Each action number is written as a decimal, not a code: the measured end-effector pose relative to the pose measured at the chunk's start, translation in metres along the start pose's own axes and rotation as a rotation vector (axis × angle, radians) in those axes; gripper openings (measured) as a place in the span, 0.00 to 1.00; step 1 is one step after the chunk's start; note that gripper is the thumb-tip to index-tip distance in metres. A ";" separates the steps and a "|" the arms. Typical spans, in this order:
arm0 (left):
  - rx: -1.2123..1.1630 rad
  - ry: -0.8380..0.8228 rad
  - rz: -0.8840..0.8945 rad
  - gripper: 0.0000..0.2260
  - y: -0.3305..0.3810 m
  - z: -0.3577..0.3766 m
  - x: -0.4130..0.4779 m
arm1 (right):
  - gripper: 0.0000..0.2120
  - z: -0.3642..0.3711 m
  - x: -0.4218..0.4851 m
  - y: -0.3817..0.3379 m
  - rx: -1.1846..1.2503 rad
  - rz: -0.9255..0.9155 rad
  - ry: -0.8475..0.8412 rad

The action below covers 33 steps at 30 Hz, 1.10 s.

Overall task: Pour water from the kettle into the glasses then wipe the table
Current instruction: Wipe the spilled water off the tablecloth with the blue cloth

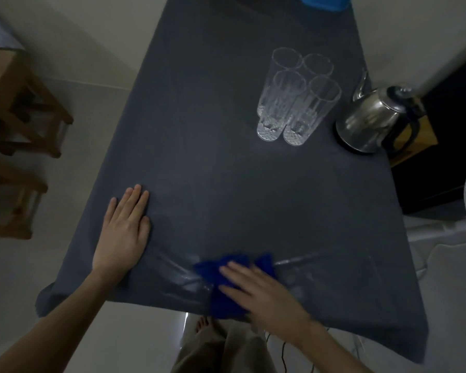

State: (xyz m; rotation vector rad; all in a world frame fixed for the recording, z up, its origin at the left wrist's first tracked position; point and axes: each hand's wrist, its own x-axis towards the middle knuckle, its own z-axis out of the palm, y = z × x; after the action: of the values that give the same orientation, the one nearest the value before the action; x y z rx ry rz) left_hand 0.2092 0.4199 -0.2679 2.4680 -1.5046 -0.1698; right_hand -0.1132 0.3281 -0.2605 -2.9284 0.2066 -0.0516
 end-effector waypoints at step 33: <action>-0.009 0.001 0.002 0.26 -0.001 0.002 0.001 | 0.39 -0.028 -0.095 0.066 0.031 0.355 0.039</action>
State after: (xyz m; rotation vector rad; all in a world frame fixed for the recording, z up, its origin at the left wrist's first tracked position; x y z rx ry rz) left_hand 0.2096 0.4192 -0.2698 2.4592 -1.5027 -0.1740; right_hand -0.2179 0.2725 -0.2487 -2.8142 0.7186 -0.0568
